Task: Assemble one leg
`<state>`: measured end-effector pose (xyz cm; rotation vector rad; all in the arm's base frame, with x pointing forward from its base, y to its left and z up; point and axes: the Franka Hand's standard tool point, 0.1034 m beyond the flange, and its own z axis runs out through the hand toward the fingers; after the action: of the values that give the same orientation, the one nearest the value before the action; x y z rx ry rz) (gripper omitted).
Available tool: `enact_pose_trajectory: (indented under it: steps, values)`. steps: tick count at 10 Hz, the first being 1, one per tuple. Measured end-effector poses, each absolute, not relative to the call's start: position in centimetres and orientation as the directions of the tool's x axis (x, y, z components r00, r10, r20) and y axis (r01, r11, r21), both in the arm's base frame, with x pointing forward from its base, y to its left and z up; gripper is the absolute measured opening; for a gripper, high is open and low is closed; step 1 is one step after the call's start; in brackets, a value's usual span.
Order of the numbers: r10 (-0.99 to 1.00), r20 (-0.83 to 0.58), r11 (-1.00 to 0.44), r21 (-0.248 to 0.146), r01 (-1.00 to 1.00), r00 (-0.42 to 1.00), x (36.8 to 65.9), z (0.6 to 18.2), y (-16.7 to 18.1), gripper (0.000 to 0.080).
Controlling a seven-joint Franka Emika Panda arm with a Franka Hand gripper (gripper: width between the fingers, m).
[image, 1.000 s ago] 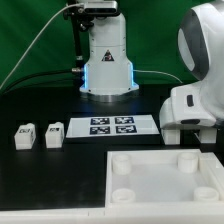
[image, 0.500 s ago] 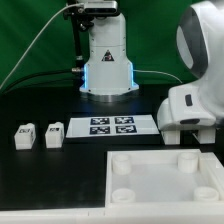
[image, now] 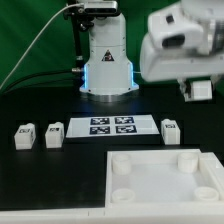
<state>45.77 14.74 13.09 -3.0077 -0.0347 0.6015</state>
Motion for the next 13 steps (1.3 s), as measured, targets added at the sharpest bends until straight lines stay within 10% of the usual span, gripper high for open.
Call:
enact_pose_trajectory:
  steps: [3,8,13]
  values:
    - [0.041,-0.102,-0.995,-0.096,0.031,0.994,47.1,12.7,14.8,0.0290]
    - [0.067,0.374,-0.988,-0.104,0.114,0.925,59.5,17.4,12.4,0.0290]
    - [0.056,0.604,-0.988,-0.083,0.132,0.795,59.8,16.7,12.0,0.0290]
